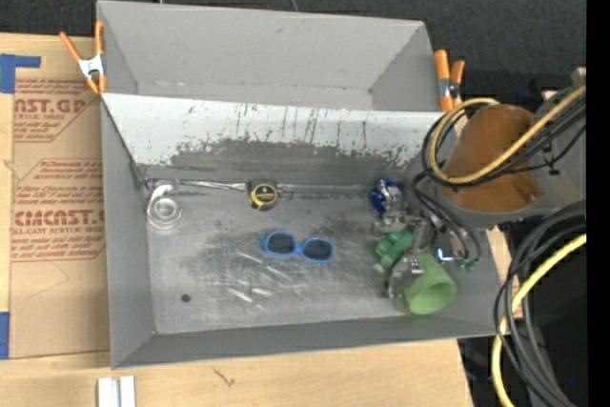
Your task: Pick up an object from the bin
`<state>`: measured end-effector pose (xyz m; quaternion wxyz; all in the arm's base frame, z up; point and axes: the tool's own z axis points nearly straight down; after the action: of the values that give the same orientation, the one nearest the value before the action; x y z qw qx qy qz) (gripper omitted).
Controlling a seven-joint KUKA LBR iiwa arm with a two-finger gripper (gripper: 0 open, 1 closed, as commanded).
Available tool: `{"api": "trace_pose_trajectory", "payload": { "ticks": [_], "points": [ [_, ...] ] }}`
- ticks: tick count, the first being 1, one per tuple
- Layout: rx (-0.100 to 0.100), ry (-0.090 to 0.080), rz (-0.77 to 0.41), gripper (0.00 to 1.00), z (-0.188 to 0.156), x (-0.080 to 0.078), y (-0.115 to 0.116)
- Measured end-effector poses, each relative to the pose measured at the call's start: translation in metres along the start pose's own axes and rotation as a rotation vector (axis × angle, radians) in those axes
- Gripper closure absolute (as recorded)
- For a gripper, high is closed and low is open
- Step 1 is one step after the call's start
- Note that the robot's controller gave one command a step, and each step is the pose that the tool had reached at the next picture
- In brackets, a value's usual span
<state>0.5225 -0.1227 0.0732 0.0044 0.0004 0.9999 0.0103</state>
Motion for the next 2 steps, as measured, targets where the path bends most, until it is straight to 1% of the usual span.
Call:
{"api": "trace_pose_trajectory", "payload": {
  "ticks": [1, 2],
  "points": [
    [0.015, 0.006, -0.053, 0.0, -0.0024, -0.0061, 0.0074],
    [0.01, 0.002, -0.107, 0.0, -0.0013, -0.0068, -0.0011]
  ]
}}
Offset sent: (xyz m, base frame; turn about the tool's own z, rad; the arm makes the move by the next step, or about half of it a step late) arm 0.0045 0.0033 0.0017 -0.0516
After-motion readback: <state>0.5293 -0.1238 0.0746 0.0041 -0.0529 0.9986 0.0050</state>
